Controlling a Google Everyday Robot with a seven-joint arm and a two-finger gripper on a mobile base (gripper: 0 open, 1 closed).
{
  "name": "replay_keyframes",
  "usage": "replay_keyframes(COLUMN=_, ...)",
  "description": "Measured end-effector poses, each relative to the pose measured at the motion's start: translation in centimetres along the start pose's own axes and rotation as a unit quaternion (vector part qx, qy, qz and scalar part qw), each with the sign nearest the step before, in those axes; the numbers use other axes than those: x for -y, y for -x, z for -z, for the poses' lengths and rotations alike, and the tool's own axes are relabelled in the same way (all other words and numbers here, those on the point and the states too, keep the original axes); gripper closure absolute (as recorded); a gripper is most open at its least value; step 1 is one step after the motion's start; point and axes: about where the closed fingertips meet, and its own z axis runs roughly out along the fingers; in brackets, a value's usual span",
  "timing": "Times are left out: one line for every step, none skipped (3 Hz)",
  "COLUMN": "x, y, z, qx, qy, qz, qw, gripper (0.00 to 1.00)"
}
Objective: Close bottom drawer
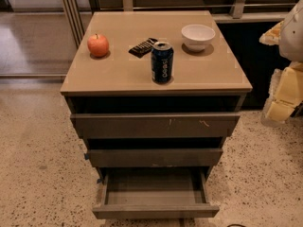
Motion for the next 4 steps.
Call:
replay_keyframes(x=0.0, y=0.0, z=0.0, qx=0.000, qy=0.000, qz=0.000, qw=1.0000, gripper=0.00)
replay_keyframes(x=-0.2, y=-0.3, z=-1.3, qx=0.008, qy=-0.001, qz=-0.001, qw=1.0000, gripper=0.12)
replay_keyframes(x=-1.9, y=-1.4, z=-8.2, qx=0.043, qy=0.024, qz=-0.004, qw=0.9988, gripper=0.34)
replay_keyframes(x=-4.7, y=-2.4, z=-18.2, qx=0.077, qy=0.079, qz=-0.013, qw=0.9938, gripper=0.58)
